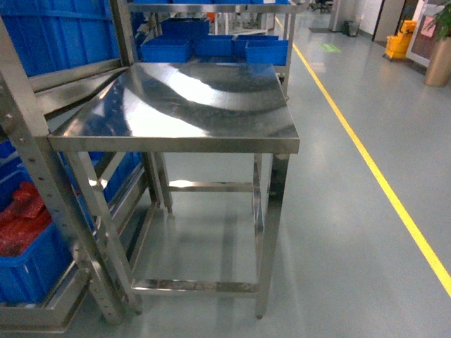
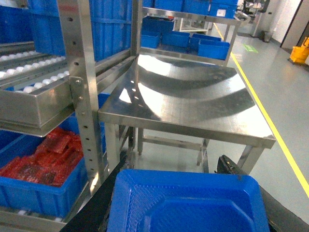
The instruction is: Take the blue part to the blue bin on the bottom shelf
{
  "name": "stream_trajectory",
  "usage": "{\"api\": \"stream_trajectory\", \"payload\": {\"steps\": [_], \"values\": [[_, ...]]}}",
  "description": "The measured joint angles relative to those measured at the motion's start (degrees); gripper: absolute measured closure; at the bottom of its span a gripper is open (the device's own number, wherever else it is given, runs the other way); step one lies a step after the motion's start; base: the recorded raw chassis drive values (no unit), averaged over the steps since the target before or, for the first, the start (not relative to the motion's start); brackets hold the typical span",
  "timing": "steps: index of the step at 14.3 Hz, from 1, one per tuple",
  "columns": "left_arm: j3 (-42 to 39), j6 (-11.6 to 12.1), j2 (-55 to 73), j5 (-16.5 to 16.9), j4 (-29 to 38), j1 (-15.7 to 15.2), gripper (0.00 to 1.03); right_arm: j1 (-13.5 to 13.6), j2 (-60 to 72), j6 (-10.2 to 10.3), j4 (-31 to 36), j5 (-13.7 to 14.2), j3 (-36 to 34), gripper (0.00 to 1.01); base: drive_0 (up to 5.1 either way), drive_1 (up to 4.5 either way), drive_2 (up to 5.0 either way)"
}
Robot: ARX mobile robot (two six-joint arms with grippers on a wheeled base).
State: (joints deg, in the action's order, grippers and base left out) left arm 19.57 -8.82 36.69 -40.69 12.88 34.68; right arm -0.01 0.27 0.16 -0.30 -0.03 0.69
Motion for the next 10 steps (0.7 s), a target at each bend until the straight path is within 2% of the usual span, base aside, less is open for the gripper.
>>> {"api": "stream_trajectory", "payload": {"steps": [1,5,10], "values": [[0.0,0.0,-0.2,0.0,0.1,0.0,0.59,0.0,0.0,0.0,0.2,0.0,0.0,0.03,0.2,4.37,-4.1],[0.0,0.0,0.0,0.0,0.2,-0.1,0.59,0.0,0.0,0.0,-0.1,0.0,0.0,0.03,0.0,0.00,0.0],[0.0,0.0,0.0,0.1,0.0,0.0,0.59,0.0,0.0,0.0,0.1,0.1,0.0,0.03,-4.6,3.60,1.7]]}}
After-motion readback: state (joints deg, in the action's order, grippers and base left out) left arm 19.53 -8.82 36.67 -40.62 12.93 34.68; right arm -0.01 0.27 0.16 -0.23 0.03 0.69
